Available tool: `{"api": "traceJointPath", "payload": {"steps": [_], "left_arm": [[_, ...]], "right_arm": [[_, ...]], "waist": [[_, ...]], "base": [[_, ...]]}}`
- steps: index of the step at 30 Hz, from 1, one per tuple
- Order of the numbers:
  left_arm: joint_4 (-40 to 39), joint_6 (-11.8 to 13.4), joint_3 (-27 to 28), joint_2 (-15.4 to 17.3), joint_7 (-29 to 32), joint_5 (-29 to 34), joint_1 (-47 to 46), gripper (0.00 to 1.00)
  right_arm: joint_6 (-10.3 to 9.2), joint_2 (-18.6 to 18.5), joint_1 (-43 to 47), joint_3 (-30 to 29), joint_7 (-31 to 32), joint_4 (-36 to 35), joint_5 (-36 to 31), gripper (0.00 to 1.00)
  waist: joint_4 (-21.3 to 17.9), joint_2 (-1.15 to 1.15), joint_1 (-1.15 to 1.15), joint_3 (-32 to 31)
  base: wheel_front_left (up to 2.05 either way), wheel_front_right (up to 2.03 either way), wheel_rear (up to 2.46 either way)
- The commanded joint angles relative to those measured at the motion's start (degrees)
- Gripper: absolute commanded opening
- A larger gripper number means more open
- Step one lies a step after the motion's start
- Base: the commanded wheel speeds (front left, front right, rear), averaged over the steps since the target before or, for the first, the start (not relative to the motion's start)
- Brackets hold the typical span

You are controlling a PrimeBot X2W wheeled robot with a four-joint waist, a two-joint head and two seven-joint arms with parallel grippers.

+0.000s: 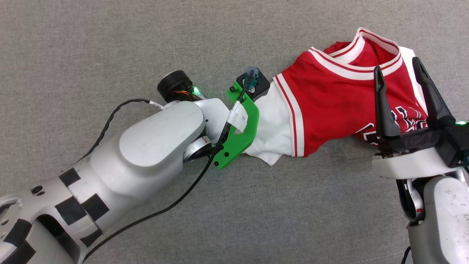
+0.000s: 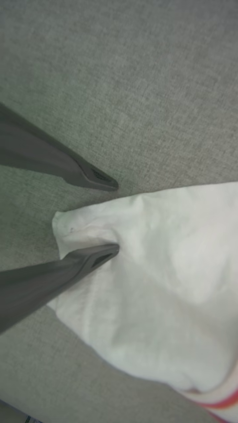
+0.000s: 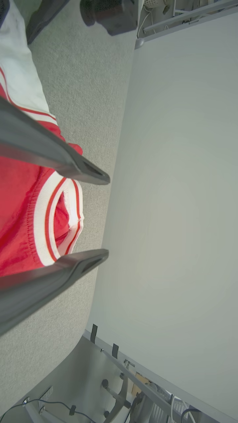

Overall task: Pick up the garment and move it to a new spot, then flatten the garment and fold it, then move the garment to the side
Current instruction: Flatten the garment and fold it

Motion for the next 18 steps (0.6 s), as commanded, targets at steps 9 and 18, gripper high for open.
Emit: {"api": "traceJointPath", "payload": {"steps": [9,18], "left_arm": [[-3.33,-0.11,-0.11,5.52,-9.46,-5.34,0.75,0.00],[-5.22,0.47,3.63,15.91,-11.24,-10.74,1.72,0.00]], "right_arm": [[-0.04,0.01,1.20,-1.54,-0.13,0.25,-0.80,1.00],[-0.04,-0.47,4.57,-3.52,-0.13,-0.12,-0.97,1.00]], "waist": [[3.63,0.00,0.00,-5.36],[6.15,0.00,0.00,-8.85]], "base": [[0.00,0.00,0.00],[0.00,0.00,0.00]]}}
